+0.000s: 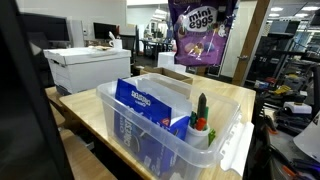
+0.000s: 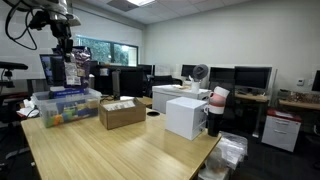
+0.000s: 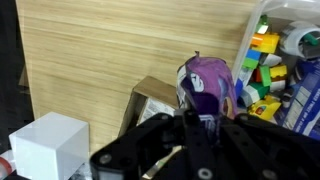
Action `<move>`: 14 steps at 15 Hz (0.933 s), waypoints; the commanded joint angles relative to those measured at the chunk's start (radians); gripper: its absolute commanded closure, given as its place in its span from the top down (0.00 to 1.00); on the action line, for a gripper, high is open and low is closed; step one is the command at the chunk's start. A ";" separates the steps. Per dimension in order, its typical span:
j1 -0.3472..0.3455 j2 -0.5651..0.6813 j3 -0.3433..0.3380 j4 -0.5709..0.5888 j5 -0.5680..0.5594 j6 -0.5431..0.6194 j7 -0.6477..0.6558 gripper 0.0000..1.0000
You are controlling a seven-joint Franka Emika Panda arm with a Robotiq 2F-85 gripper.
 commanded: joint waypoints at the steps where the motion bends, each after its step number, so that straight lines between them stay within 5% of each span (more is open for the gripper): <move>1: 0.011 -0.013 0.000 -0.003 0.076 0.000 -0.007 0.02; 14: 0.034 -0.015 0.003 -0.037 0.224 0.085 -0.029 0.02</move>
